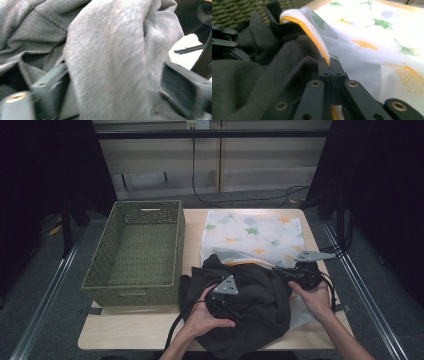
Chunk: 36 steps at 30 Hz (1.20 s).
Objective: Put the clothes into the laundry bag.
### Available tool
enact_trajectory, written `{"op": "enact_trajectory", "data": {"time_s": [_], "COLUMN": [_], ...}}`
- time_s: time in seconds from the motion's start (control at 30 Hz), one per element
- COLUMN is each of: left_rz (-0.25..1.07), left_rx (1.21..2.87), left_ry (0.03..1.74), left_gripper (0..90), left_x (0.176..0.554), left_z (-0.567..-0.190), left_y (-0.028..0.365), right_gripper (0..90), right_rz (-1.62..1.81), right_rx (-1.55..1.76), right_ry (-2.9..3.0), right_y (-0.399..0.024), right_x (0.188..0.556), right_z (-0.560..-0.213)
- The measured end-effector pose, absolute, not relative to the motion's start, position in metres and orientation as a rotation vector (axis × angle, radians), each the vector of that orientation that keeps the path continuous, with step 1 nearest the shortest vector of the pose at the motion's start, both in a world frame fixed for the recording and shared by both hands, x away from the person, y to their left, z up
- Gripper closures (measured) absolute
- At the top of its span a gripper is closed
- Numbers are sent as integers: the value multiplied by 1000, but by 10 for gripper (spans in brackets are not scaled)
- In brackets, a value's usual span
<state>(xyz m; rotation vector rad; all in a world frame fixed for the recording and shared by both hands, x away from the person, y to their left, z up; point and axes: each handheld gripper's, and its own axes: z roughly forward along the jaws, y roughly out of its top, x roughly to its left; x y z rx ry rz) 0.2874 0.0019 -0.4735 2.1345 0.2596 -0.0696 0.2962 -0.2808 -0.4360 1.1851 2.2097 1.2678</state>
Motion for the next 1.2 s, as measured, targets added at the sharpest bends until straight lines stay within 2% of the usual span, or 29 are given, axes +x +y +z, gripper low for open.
{"op": "enact_trajectory", "data": {"time_s": [0.13, 0.2, 0.27, 0.3, 0.33, 0.37, 0.4, 0.47, 0.57, 0.67, 0.77, 0.9, 1.03, 1.13, 1.2], "left_rz": [-51, 10, 17, 29, 29, -5, -25, -20, -32, -73, -7, 25, 37, 24, 62], "left_rx": [2246, 2338, 2315, 2313, 2313, 2274, 2244, 2215, 2176, 2057, 2002, 1993, 2081, 2079, 2034], "left_ry": [255, 245, 268, 296, 296, 330, 366, 385, 394, 421, 474, 519, 554, 579, 621], "left_gripper": [27, 64, 181, 310, 398, 398, 535, 596, 620, 624, 636, 651, 657, 663, 666], "left_x": [288, 288, 288, 293, 293, 295, 299, 300, 302, 309, 313, 320, 329, 333, 335], "left_z": [-489, -497, -499, -495, -495, -496, -494, -491, -484, -471, -461, -459, -476, -482, -476], "left_y": [-12, -16, -16, -10, -10, -7, -2, 1, 5, 18, 25, 20, 8, 6, 6], "right_gripper": [895, 896, 895, 896, 896, 896, 896, 896, 895, 895, 896, 896, 897, 897, 897], "right_rz": [1292, 1311, 1321, 1323, 1325, 1325, 1336, 1346, 1353, 1362, 1372, 1388, 1439, 1460, 1484], "right_rx": [1180, 1179, 1172, 1166, 1167, 1167, 1159, 1144, 1143, 1127, 1125, 1126, 1115, 1087, 1045], "right_ry": [2198, 2202, 2205, 2207, 2207, 2207, 2207, 2208, 2203, 2204, 2205, 2198, 2173, 2169, 2169], "right_y": [-278, -278, -278, -278, -278, -278, -278, -279, -278, -277, -276, -273, -272, -271, -266], "right_x": [295, 294, 293, 293, 292, 292, 291, 290, 289, 288, 287, 286, 282, 278, 273], "right_z": [-431, -429, -428, -427, -426, -426, -425, -423, -422, -421, -421, -418, -409, -402, -393]}}
